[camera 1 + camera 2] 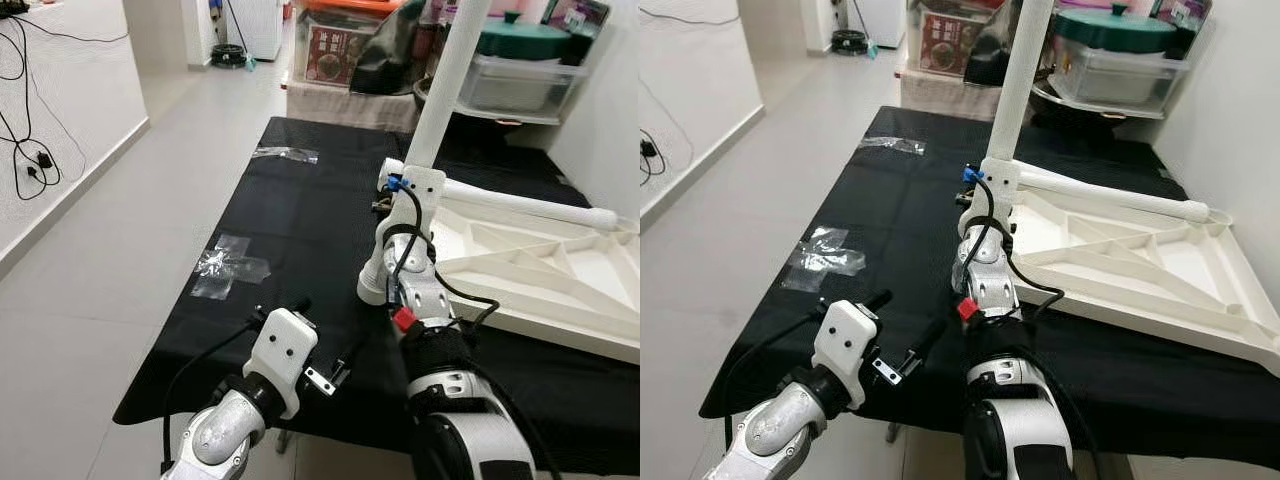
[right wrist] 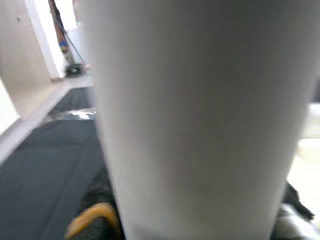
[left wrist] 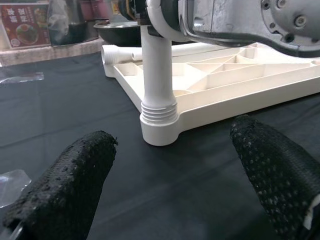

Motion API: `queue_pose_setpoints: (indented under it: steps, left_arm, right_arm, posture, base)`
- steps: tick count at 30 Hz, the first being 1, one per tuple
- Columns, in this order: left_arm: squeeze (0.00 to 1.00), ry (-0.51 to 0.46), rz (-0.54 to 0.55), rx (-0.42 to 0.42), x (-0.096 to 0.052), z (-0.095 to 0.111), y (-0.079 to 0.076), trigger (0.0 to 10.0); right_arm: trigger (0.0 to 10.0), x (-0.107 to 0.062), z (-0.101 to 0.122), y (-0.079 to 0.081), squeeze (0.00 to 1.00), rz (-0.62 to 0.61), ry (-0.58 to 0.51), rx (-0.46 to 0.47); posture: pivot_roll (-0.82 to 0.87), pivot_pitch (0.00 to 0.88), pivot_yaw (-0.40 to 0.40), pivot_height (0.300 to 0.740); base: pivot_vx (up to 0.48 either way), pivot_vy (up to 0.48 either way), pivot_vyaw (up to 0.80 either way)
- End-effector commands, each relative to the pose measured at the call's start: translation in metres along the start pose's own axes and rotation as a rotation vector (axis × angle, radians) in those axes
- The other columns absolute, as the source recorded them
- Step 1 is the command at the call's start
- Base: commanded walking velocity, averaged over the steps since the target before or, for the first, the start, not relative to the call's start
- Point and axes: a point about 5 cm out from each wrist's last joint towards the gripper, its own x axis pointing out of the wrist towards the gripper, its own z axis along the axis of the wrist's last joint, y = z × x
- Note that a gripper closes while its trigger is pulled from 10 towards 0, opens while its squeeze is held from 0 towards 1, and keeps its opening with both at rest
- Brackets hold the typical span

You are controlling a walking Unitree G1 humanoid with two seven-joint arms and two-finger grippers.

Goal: Building children table

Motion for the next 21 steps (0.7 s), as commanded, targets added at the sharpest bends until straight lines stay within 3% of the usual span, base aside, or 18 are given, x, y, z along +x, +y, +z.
queue_pose_setpoints:
  steps: [1, 5, 6, 8, 9, 13, 14, 16, 17, 18, 21]
  left_arm:
    - [0.00, 0.015, -0.007, 0.006, -0.001, -0.003, -0.001, 10.0]
    - [0.00, 0.014, -0.004, 0.009, 0.000, -0.003, 0.000, 10.0]
    - [0.00, 0.013, -0.001, 0.004, 0.000, -0.003, 0.001, 10.0]
    - [0.00, 0.013, 0.000, 0.003, 0.000, -0.003, 0.001, 10.0]
    - [0.00, 0.015, -0.002, 0.007, 0.000, -0.003, 0.001, 10.0]
    - [0.00, 0.013, 0.000, 0.007, 0.000, -0.002, 0.000, 10.0]
    - [0.00, 0.012, -0.001, 0.009, 0.000, -0.002, 0.000, 10.0]
    - [0.00, 0.011, -0.002, 0.011, 0.000, -0.002, 0.000, 10.0]
    - [0.00, 0.011, -0.002, 0.011, 0.000, -0.002, 0.000, 10.0]
    - [0.00, 0.011, 0.000, 0.012, 0.000, -0.001, 0.000, 10.0]
    - [0.00, 0.013, 0.007, 0.011, -0.001, -0.001, 0.001, 10.0]
  right_arm:
    - [10.0, -0.001, -0.008, 0.003, 1.00, 0.042, 0.019, 0.034]
    - [10.0, 0.002, -0.002, 0.006, 1.00, 0.163, -0.036, 0.062]
    - [10.0, 0.006, 0.001, 0.004, 0.00, 0.324, -0.030, 0.112]
    - [10.0, 0.006, 0.002, 0.004, 0.00, 0.355, -0.024, 0.125]
    - [10.0, 0.005, 0.001, 0.005, 0.00, 0.435, -0.011, 0.134]
    - [10.0, -0.011, 0.003, -0.001, 0.00, 1.070, 0.080, 0.189]
    - [10.0, -0.014, 0.004, -0.005, 0.00, 1.160, 0.091, 0.192]
    - [10.0, -0.017, 0.007, -0.009, 0.00, 1.292, 0.102, 0.206]
    - [10.0, -0.017, 0.007, -0.009, 0.00, 1.292, 0.102, 0.206]
    - [10.0, -0.015, 0.013, -0.008, 0.00, 1.388, 0.098, 0.238]
    - [10.0, -0.012, 0.021, 0.001, 0.00, 1.449, 0.088, 0.281]
  posture:
    - [0.10, 0.082, -0.094, 0.740]
    - [0.11, 0.086, -0.096, 0.740]
    - [0.11, 0.087, -0.097, 0.740]
    - [0.11, 0.087, -0.097, 0.740]
    - [0.10, 0.087, -0.096, 0.740]
    - [0.11, 0.088, -0.099, 0.740]
    - [0.11, 0.088, -0.099, 0.740]
    - [0.12, 0.091, -0.104, 0.740]
    - [0.12, 0.091, -0.104, 0.740]
    - [0.12, 0.095, -0.107, 0.740]
    - [0.13, 0.096, -0.108, 0.740]
  base:
    - [0.000, 0.000, 0.00]
    - [0.000, 0.000, 0.00]
    - [0.000, 0.000, 0.00]
    - [0.000, 0.000, 0.00]
    - [0.000, 0.000, 0.00]
    - [0.000, 0.000, 0.00]
    - [0.000, 0.000, 0.00]
    - [0.000, 0.000, 0.00]
    - [0.000, 0.000, 0.00]
    - [0.000, 0.000, 0.00]
    - [0.000, 0.000, 0.00]
